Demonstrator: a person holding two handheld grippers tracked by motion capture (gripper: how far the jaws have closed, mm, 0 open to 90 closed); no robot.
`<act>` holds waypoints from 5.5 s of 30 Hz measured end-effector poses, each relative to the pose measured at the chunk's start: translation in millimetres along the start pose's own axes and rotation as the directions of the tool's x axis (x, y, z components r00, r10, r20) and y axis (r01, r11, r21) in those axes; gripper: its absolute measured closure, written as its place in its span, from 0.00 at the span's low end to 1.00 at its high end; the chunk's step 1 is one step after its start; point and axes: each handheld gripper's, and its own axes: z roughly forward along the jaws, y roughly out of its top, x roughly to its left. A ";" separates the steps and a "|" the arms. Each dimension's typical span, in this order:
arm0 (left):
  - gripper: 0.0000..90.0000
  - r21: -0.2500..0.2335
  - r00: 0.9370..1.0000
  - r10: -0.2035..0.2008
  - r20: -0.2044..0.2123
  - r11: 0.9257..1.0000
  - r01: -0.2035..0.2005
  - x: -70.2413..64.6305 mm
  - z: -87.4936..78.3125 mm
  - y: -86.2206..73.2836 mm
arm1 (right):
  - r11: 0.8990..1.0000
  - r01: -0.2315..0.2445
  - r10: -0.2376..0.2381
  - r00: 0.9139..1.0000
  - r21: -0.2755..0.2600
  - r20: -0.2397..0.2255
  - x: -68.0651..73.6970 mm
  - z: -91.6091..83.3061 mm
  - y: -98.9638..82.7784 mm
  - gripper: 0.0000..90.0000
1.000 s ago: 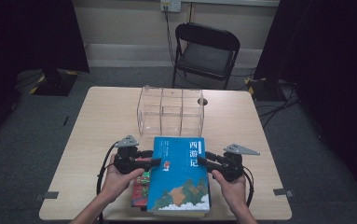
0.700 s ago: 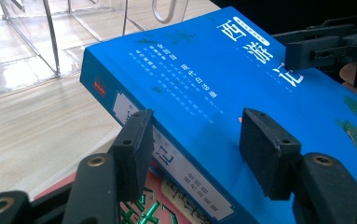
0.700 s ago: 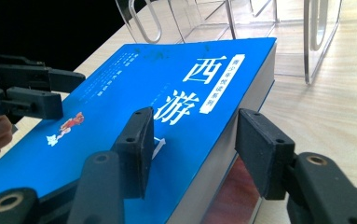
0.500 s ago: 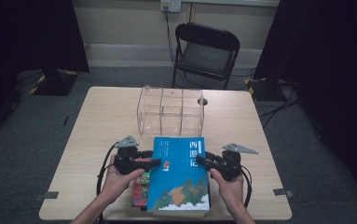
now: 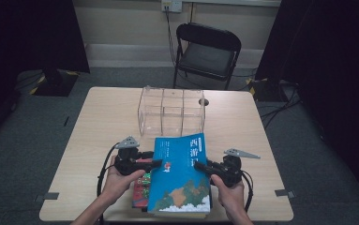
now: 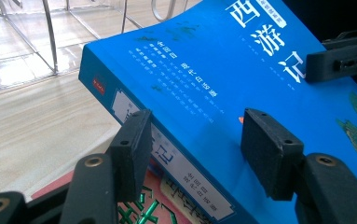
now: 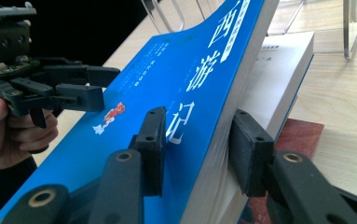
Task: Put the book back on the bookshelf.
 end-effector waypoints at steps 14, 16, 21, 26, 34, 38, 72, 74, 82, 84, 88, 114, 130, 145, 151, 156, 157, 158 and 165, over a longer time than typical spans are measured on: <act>0.40 0.010 1.000 -0.028 0.012 1.000 0.028 4.1 5.0 2.1 | 0.995 0.032 -0.023 0.994 0.091 -0.103 -13.9 25.9 29.0 0.68; 0.40 0.014 1.000 -0.026 0.012 1.000 0.026 4.6 4.8 2.2 | 0.993 0.039 -0.025 0.991 0.109 -0.128 -15.4 30.1 35.3 0.72; 0.39 0.015 0.999 -0.032 0.008 0.999 0.032 5.7 5.6 2.8 | 0.986 0.042 -0.014 0.985 0.159 -0.172 -18.8 38.0 42.0 0.71; 0.37 0.022 1.000 -0.026 -0.002 0.999 0.026 5.2 7.2 4.8 | 0.981 0.056 -0.018 0.979 0.186 -0.203 -22.3 41.9 44.4 0.65; 0.36 0.021 1.000 -0.026 0.001 0.999 0.026 5.8 7.7 4.8 | 0.970 0.109 -0.058 0.972 0.219 -0.228 -20.4 43.4 48.8 0.74; 0.37 0.023 1.000 -0.021 0.002 1.000 0.021 5.7 6.5 4.6 | 0.951 0.127 -0.061 0.971 0.283 -0.231 -17.1 42.7 58.6 0.69; 0.18 -0.018 0.995 -0.091 0.049 0.996 0.092 8.0 9.3 7.3 | 0.974 0.216 -0.197 0.956 0.065 -0.215 10.6 44.9 52.7 0.85; 0.18 -0.020 0.995 -0.089 0.048 0.996 0.090 8.1 8.3 7.7 | 0.974 0.217 -0.201 0.956 0.056 -0.214 11.6 44.6 52.8 0.85; 0.17 -0.025 0.987 -0.112 0.112 0.993 0.116 9.2 7.1 10.4 | 0.974 0.225 -0.214 0.951 0.021 -0.224 18.3 38.2 56.3 0.86; 0.16 -0.025 0.989 -0.101 0.104 0.994 0.104 4.9 7.2 11.9 | 0.973 0.232 -0.223 0.949 0.017 -0.224 21.1 36.5 57.9 0.86; 0.18 -0.031 0.987 -0.101 0.129 0.994 0.106 4.2 5.4 14.4 | 0.971 0.241 -0.234 0.945 0.000 -0.229 25.0 32.6 60.7 0.86; 0.38 -0.151 0.984 0.059 0.169 0.988 -0.033 -12.1 -13.7 55.5 | 0.901 0.378 -0.420 0.883 -0.213 -0.209 71.1 7.3 101.0 0.88; 0.52 -0.207 0.978 0.170 0.124 0.968 -0.142 -34.6 -24.1 56.1 | 0.907 0.395 -0.418 0.887 -0.147 -0.196 66.1 -12.6 101.5 0.84; 0.64 -0.288 0.970 0.235 0.059 0.935 -0.209 -39.5 -35.8 74.5 | 0.866 0.409 -0.461 0.875 -0.288 -0.146 72.8 -12.2 105.5 0.88; 0.64 -0.280 0.960 0.280 0.027 0.924 -0.261 -43.9 -38.0 63.7 | 0.869 0.418 -0.469 0.866 -0.264 -0.172 72.0 -11.9 97.1 0.85; 0.61 -0.276 0.949 0.314 0.041 0.916 -0.291 -55.7 -40.7 64.5 | 0.881 0.399 -0.450 0.872 -0.253 -0.193 68.3 -21.7 90.5 0.76; 0.61 -0.290 0.949 0.310 0.064 0.915 -0.280 -58.8 -40.8 67.1 | 0.881 0.403 -0.454 0.868 -0.249 -0.203 67.9 -25.6 88.5 0.76; 0.59 -0.290 0.949 0.310 0.064 0.915 -0.280 -58.8 -40.8 67.1 | 0.881 0.403 -0.454 0.868 -0.249 -0.203 67.9 -25.6 88.5 0.76; 0.52 -0.299 0.942 0.321 0.094 0.912 -0.281 -66.5 -32.0 74.6 | 0.876 0.421 -0.464 0.868 -0.235 -0.176 63.9 -45.3 79.3 0.70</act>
